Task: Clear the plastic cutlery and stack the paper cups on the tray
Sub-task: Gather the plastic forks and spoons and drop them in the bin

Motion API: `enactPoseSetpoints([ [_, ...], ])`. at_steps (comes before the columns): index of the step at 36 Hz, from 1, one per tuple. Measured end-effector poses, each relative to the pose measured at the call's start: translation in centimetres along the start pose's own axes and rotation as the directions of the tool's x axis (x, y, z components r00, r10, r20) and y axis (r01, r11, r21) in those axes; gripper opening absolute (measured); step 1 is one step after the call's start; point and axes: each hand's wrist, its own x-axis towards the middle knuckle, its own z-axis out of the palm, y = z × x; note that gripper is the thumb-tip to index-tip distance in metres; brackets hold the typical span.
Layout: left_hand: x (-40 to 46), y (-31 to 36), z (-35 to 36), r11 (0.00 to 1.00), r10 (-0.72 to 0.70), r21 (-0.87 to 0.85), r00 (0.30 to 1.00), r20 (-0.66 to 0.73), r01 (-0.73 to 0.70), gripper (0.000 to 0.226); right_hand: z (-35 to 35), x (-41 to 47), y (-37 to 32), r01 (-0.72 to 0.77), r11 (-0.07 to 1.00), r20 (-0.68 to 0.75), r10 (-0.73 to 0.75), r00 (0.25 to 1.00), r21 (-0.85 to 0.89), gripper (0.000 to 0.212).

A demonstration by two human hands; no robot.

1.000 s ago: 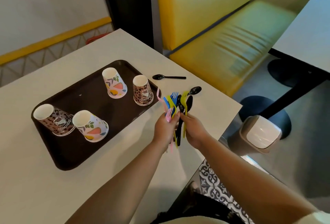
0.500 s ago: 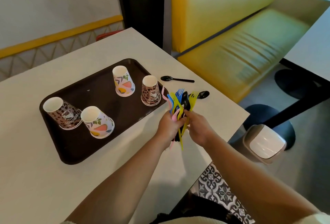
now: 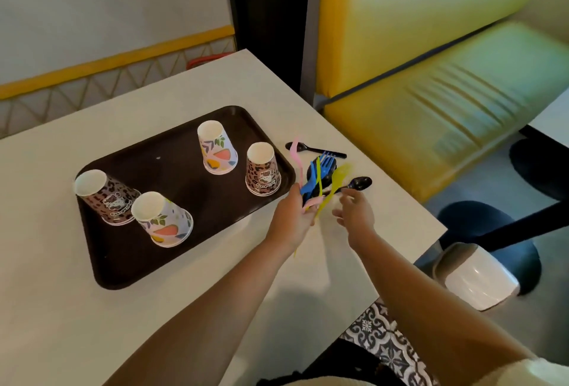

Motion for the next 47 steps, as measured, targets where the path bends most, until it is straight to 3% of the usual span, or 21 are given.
enactPoseSetpoints([
  [3,1.0,0.2,0.3,1.0,0.003,0.01,0.999,-0.036,-0.002,0.051,-0.3,1.7,-0.4,0.181,0.94,0.044,-0.176,0.983,-0.288,0.029],
  [6,1.9,0.5,0.5,0.998,-0.021,0.057,0.998,-0.056,0.024,0.051,-0.5,2.7,-1.2,0.297,0.788,0.145,-0.261,0.955,-0.54,0.033],
  [11,3.4,0.9,1.0,0.997,-0.033,0.069,0.992,-0.122,0.041,0.046,-0.6,4.7,-2.2,0.37,0.644,0.256,-0.268,0.929,-0.67,0.03],
  [16,4.9,1.8,1.6,0.996,-0.065,0.055,0.987,-0.146,0.074,0.05,-1.0,6.5,-2.7,0.312,0.612,0.251,-0.186,0.95,-0.727,0.031],
  [21,6.3,2.2,1.9,0.995,-0.061,0.071,0.981,-0.186,0.076,0.035,-1.3,7.2,-2.9,0.359,0.514,0.332,-0.148,0.932,-0.779,0.039],
  [29,7.6,2.2,2.4,0.988,-0.118,0.078,0.971,-0.208,0.137,0.04,-1.0,7.5,-4.6,0.541,0.625,0.423,-0.344,0.838,-0.563,0.032],
  [37,7.3,1.7,2.4,0.986,-0.157,0.019,0.958,-0.24,0.167,0.038,2.3,11.3,-6.6,0.664,0.458,0.54,-0.387,0.747,-0.591,0.024],
  [42,7.0,1.3,2.5,0.979,-0.185,0.03,0.944,-0.274,0.2,0.038,2.9,12.3,-6.8,0.62,0.491,0.523,-0.336,0.783,-0.612,0.025],
  [45,6.6,1.4,2.5,0.973,-0.213,0.023,0.936,-0.282,0.228,0.04,3.0,12.8,-6.7,0.654,0.384,0.571,-0.319,0.757,-0.652,0.029],
  [47,6.4,1.4,2.5,0.971,-0.225,0.016,0.931,-0.289,0.239,0.042,3.2,13.1,-6.6,0.664,0.368,0.585,-0.315,0.748,-0.651,0.027],
])
